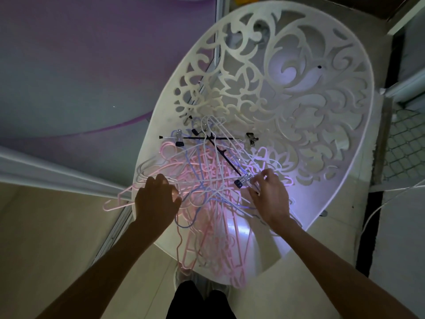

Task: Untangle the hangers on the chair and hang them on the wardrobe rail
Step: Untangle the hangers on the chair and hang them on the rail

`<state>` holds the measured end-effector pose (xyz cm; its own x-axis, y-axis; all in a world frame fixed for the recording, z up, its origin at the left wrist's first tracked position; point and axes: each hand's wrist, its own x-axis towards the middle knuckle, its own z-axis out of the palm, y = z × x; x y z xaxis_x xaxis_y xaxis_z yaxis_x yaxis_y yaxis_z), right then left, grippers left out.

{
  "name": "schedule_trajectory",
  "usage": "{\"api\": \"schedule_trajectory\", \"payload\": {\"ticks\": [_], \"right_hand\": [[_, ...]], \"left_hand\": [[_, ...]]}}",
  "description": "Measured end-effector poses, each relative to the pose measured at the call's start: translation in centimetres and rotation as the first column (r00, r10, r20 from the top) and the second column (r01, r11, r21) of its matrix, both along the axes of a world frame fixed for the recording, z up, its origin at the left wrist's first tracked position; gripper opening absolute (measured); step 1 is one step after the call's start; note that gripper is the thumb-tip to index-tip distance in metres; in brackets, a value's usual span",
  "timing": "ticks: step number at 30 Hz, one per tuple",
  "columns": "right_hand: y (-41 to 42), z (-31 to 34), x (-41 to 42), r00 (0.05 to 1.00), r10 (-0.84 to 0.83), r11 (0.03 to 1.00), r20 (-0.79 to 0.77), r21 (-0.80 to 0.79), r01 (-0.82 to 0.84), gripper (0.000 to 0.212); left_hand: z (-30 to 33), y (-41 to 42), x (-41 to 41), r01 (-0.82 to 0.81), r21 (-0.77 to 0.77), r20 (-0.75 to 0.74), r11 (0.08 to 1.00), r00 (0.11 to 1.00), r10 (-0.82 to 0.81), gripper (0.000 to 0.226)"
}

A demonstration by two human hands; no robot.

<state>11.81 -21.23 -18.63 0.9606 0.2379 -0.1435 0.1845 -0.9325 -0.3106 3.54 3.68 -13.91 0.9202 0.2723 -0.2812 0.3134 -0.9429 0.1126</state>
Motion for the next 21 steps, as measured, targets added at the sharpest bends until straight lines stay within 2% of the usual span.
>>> {"api": "schedule_trajectory", "payload": {"ticks": [2,4,7,9,10,13,14,16,18,19,21], "right_hand": [[0.1,0.2,-0.6,0.995,-0.054,0.998,-0.087,0.018,0.056,0.015],[0.1,0.0,-0.8,0.977,-0.099,0.991,-0.191,0.068,0.114,0.017],[0.4,-0.2,-0.7,0.914,-0.097,0.955,-0.395,0.222,0.197,0.011],[0.5,0.0,-0.3,0.832,-0.083,0.905,-0.548,0.308,0.293,0.019],[0.3,0.1,-0.1,0.81,-0.063,0.909,-0.583,0.301,0.288,0.023],[-0.5,0.9,0.5,0.863,0.006,0.996,-0.504,0.08,0.039,0.02],[-0.9,1.3,0.5,0.897,0.003,1.0,-0.442,-0.005,-0.006,0.02],[-1.7,2.1,0.7,0.943,-0.007,1.0,-0.334,-0.021,0.0,0.016],[-2.0,2.9,1.1,0.966,-0.07,0.996,-0.247,0.044,0.084,0.017],[-2.0,3.1,1.4,0.966,-0.105,0.988,-0.236,0.083,0.128,0.024],[-1.2,3.9,1.5,0.963,-0.087,0.979,-0.257,0.156,0.13,0.038]], "left_hand": [[-0.1,-0.3,0.5,-0.012,-0.126,0.088,0.992,0.996,0.023,0.025],[-0.4,-0.7,0.9,0.05,-0.21,0.096,0.976,0.995,-0.031,0.032],[-1.2,-1.6,1.2,0.092,-0.271,-0.033,0.958,0.994,-0.105,0.046],[-1.8,-1.8,1.3,0.046,-0.307,-0.084,0.951,0.994,-0.076,0.047],[-2.0,-1.8,1.4,0.027,-0.316,-0.09,0.948,0.994,-0.058,0.046],[-1.9,-1.9,1.5,0.003,-0.315,-0.008,0.949,1.0,-0.006,0.034],[-1.6,-1.9,1.5,-0.011,-0.331,0.047,0.943,0.998,0.029,0.025],[-1.1,-1.8,2.0,-0.049,-0.426,0.132,0.903,0.984,0.116,0.014],[-0.5,-1.8,2.8,-0.11,-0.58,0.112,0.807,0.971,0.213,0.013],[0.1,-1.9,3.4,-0.186,-0.691,0.044,0.699,0.954,0.298,0.014],[1.7,-2.4,4.8,-0.381,-0.861,-0.209,0.337,0.869,0.448,0.018]]}}
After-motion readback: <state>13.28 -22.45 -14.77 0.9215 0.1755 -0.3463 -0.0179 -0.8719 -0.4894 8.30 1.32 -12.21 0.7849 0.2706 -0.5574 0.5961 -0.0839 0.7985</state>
